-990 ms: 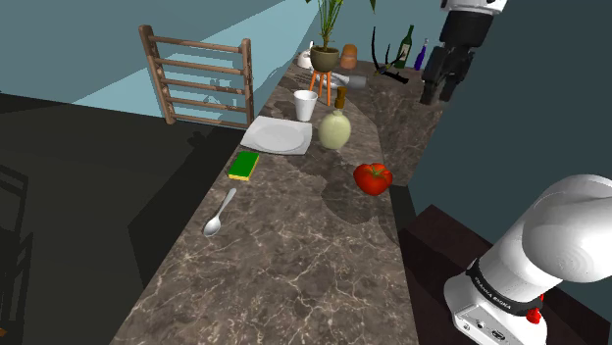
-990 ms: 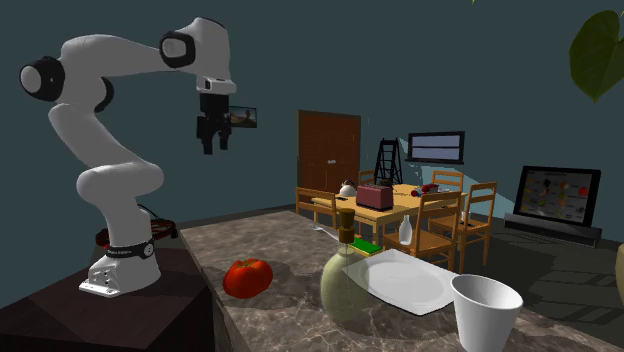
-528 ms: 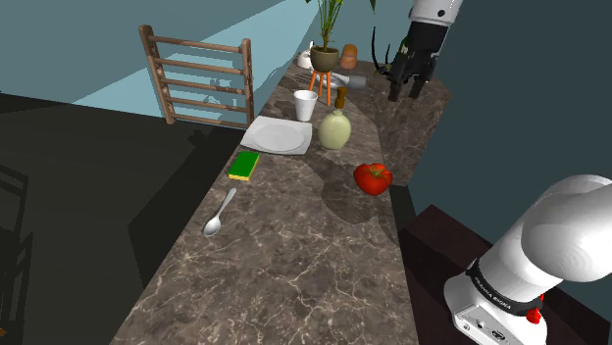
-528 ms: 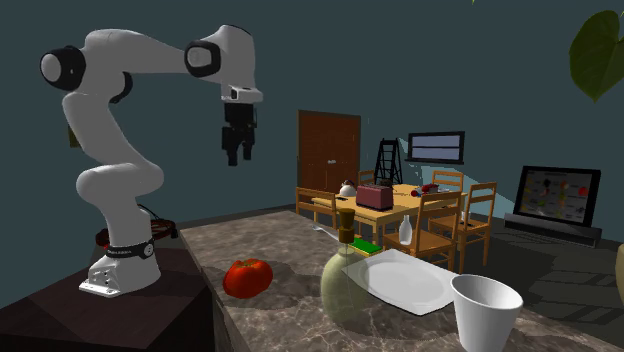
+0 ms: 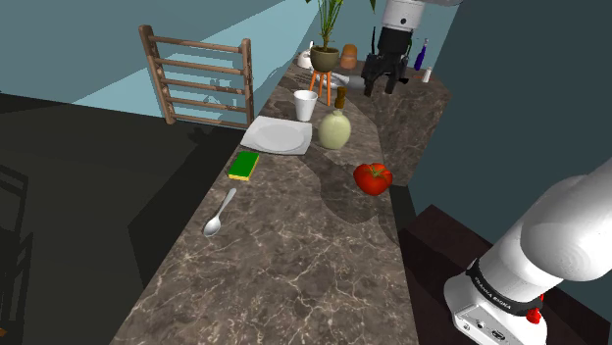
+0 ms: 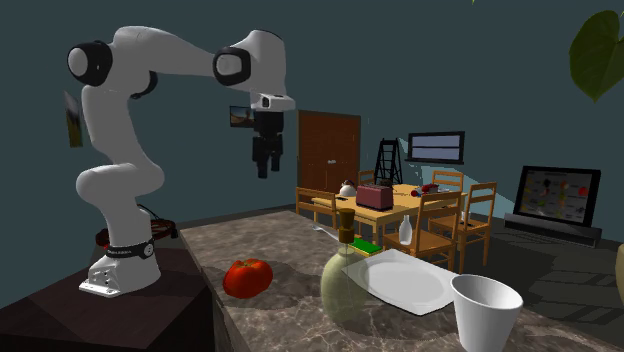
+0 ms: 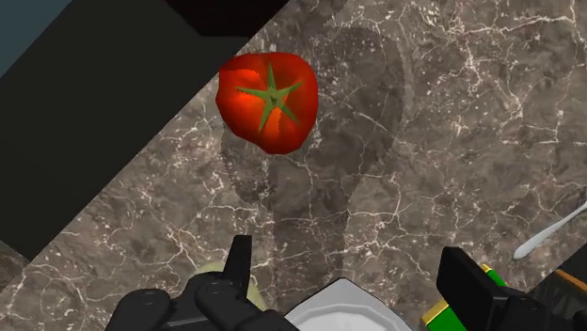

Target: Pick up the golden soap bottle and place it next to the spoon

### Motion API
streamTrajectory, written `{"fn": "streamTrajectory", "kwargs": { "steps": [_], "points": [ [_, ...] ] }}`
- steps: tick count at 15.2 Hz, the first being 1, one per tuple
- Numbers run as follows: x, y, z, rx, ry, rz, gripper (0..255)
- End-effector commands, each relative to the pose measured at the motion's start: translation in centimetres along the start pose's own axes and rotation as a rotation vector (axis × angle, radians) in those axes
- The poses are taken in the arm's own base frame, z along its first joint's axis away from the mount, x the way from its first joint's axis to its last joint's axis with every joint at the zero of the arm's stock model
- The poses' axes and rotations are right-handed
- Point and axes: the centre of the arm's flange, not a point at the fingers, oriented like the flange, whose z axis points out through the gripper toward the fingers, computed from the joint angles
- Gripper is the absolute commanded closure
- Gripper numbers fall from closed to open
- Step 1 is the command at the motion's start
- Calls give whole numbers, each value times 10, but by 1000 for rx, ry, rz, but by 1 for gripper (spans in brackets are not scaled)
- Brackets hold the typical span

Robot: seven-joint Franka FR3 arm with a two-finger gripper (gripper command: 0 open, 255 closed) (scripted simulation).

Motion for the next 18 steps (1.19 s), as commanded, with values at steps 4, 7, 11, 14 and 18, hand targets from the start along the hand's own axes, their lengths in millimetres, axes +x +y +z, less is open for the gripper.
{"fn": "streamTrajectory", "kwargs": {
  "steps": [4, 7, 11, 14, 18],
  "points": [
    [63, 19, 14, -12, 15, 27, 0],
    [98, 31, 22, -19, 24, 42, 0],
    [145, 47, 32, -29, 36, 63, 0],
    [180, 59, 38, -36, 44, 79, 0],
    [199, 67, 52, -39, 49, 88, 0]
  ]
}}
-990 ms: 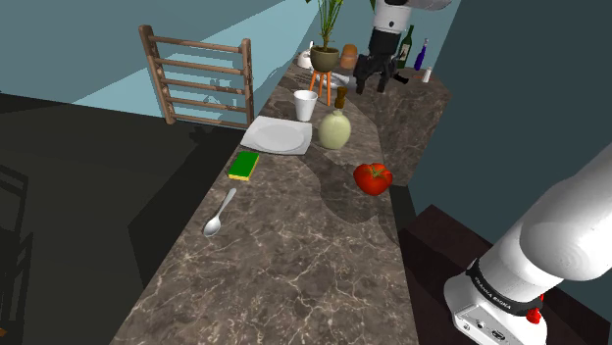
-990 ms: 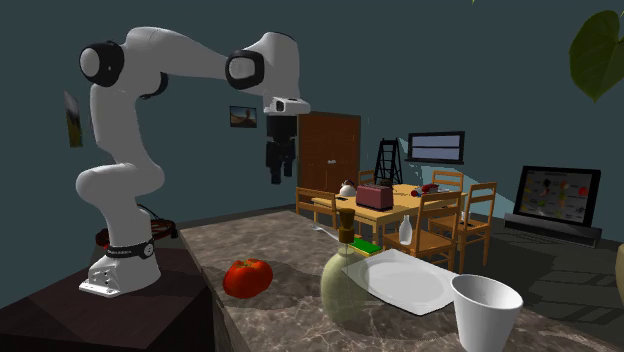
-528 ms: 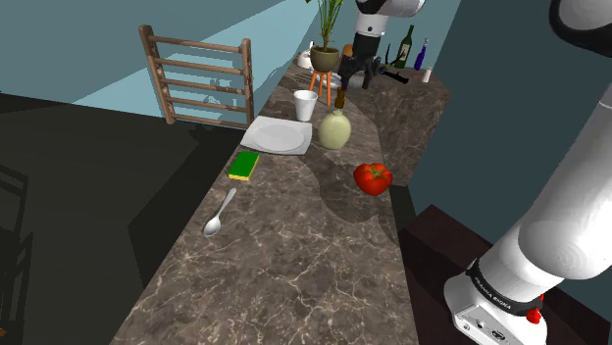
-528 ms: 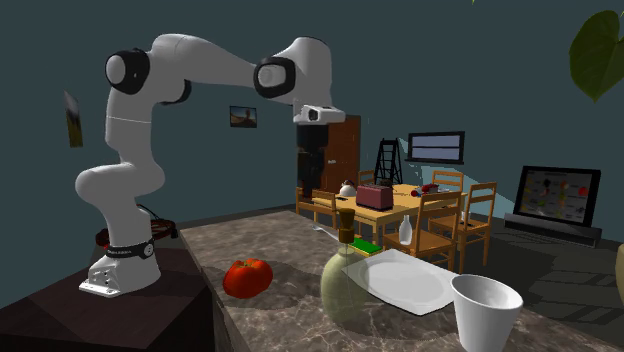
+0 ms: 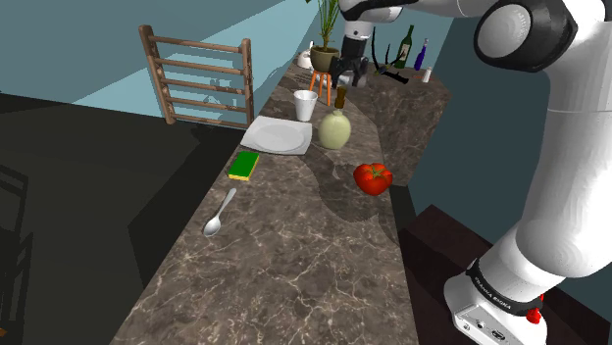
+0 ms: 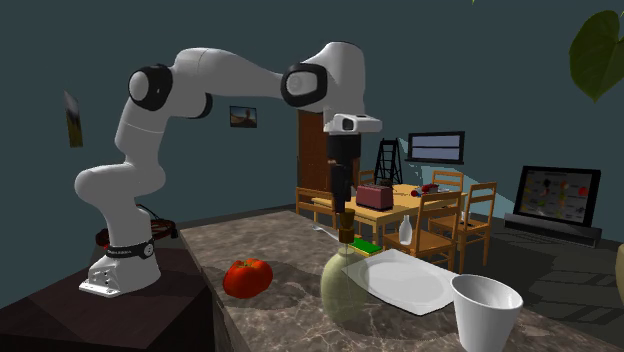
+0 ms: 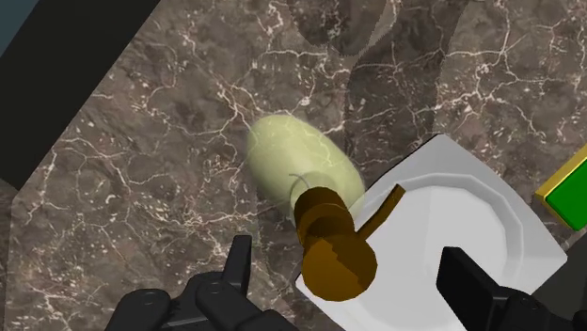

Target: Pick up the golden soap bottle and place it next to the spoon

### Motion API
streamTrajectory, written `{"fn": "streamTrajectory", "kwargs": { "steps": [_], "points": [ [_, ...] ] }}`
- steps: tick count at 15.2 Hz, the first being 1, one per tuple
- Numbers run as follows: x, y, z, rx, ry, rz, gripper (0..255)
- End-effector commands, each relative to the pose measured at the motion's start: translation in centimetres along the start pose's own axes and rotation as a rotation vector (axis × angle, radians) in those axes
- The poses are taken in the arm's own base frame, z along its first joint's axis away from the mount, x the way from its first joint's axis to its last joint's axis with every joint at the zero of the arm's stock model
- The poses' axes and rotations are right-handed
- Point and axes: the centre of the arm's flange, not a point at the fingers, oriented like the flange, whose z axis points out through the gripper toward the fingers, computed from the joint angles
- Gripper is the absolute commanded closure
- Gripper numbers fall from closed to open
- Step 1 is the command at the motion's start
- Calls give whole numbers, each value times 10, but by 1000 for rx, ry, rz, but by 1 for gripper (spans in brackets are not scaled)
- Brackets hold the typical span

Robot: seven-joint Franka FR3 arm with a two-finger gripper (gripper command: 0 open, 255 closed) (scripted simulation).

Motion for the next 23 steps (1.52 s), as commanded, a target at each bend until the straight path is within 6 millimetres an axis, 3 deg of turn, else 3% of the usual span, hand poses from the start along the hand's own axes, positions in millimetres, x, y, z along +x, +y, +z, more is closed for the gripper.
{"fn": "streamTrajectory", "kwargs": {
  "steps": [1, 6, 13, 14, 23],
  "points": [
    [2, 1, 10, -1, 1, 1, 0],
    [2, 1, 34, -1, 1, 1, 0],
    [2, 1, 34, -1, 1, 1, 0],
    [2, 1, 34, -1, 1, 1, 255],
    [2, 1, 34, -1, 1, 1, 255]
  ]
}}
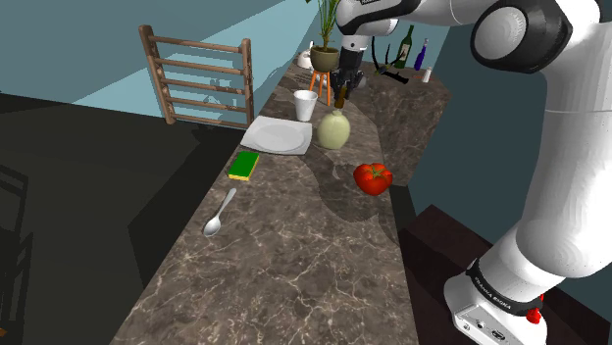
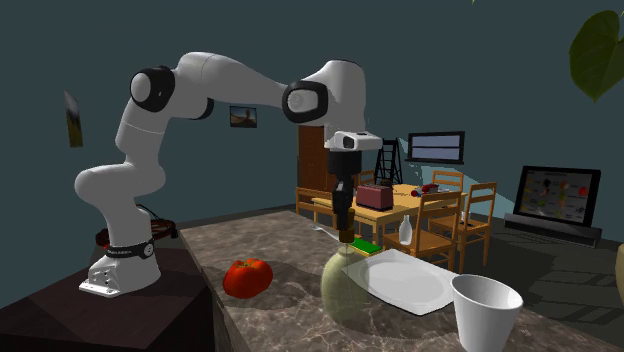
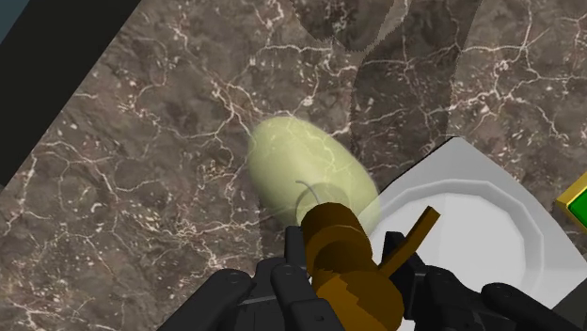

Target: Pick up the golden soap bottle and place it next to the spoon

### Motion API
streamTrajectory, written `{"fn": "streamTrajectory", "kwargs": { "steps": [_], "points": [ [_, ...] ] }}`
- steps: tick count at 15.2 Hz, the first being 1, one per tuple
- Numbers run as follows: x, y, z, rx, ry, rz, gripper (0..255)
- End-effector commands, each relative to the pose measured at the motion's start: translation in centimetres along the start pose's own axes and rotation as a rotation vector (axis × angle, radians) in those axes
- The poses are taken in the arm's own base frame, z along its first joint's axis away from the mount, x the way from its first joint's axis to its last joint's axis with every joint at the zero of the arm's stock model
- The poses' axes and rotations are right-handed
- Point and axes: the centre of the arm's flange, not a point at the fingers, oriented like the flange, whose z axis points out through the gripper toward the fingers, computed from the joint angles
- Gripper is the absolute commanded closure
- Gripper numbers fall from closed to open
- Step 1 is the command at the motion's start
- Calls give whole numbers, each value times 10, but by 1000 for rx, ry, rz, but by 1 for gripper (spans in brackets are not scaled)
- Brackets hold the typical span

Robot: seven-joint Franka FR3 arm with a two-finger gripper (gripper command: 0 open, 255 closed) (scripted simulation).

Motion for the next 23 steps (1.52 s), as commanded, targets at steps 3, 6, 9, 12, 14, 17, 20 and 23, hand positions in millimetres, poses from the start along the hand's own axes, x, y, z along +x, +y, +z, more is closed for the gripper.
{"fn": "streamTrajectory", "kwargs": {
  "steps": [3, 6, 9, 12, 14, 17, 20, 23],
  "points": [
    [0, -1, -16, 0, 0, 0, 255],
    [0, -1, -32, 0, 0, 0, 255],
    [0, -2, -47, 0, 0, 0, 255],
    [0, -3, -63, 0, 0, 0, 255],
    [0, -3, -74, 0, 0, 0, 255],
    [0, -4, -85, 0, 0, 0, 255],
    [-18, -39, -84, 0, 0, 0, 255],
    [-36, -74, -82, 0, 0, 0, 255]
  ]
}}
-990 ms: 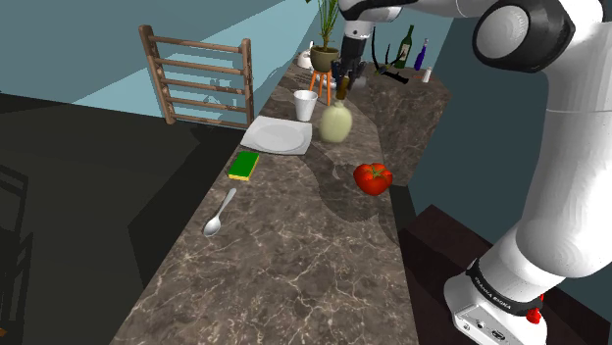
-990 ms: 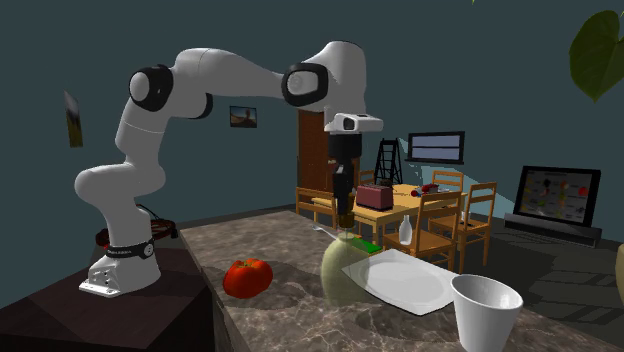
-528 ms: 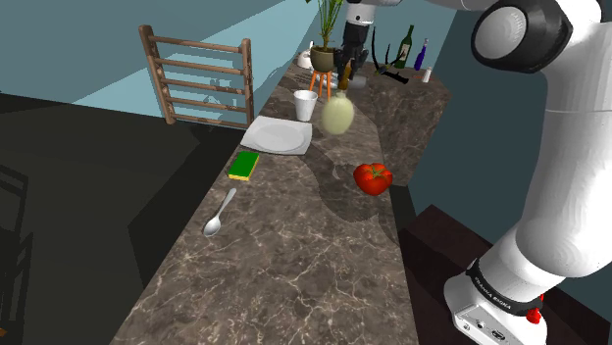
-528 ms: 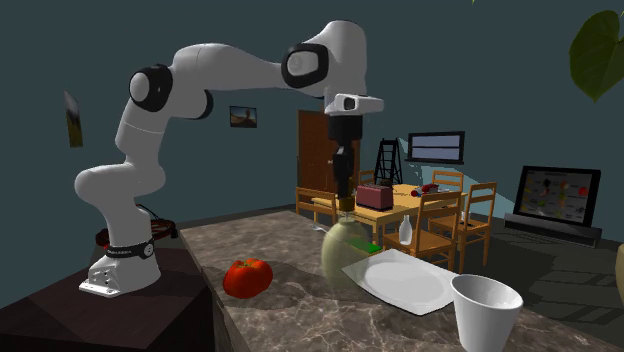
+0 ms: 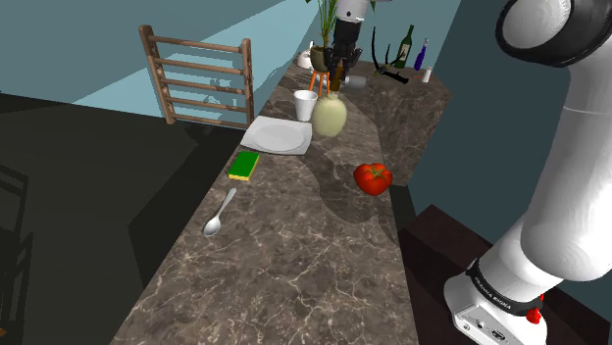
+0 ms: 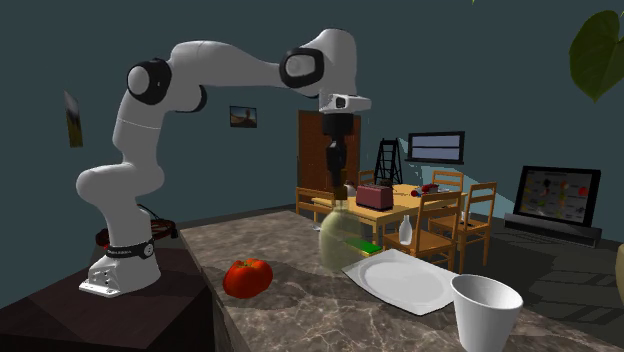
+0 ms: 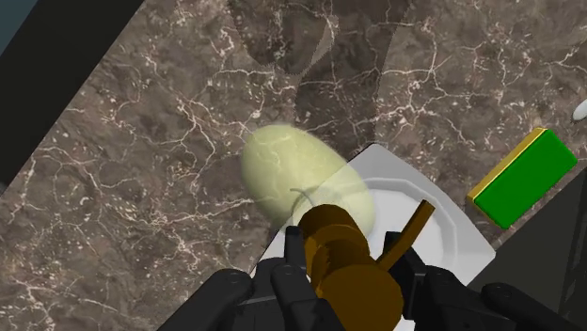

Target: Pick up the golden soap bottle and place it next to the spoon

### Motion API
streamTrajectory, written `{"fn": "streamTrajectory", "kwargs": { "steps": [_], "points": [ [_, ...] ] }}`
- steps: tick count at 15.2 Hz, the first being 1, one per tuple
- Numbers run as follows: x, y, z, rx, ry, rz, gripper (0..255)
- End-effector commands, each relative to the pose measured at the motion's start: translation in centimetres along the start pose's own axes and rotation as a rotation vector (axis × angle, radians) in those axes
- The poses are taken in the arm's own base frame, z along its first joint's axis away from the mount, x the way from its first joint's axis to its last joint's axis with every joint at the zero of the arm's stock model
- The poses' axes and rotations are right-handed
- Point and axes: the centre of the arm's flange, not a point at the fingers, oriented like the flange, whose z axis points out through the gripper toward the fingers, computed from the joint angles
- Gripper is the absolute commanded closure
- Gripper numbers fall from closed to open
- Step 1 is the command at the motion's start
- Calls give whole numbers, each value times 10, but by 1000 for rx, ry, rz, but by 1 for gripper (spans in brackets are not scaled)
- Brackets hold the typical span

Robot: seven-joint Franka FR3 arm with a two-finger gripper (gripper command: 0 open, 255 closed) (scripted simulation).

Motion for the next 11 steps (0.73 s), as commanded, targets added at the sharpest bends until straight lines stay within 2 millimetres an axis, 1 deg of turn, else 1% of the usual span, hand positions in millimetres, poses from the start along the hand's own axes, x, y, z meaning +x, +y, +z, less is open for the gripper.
{"fn": "streamTrajectory", "kwargs": {
  "steps": [1, 11],
  "points": [
    [-15, -23, 1, 0, 1, 1, 255],
    [-75, -141, 6, 0, 1, 1, 255]
  ]
}}
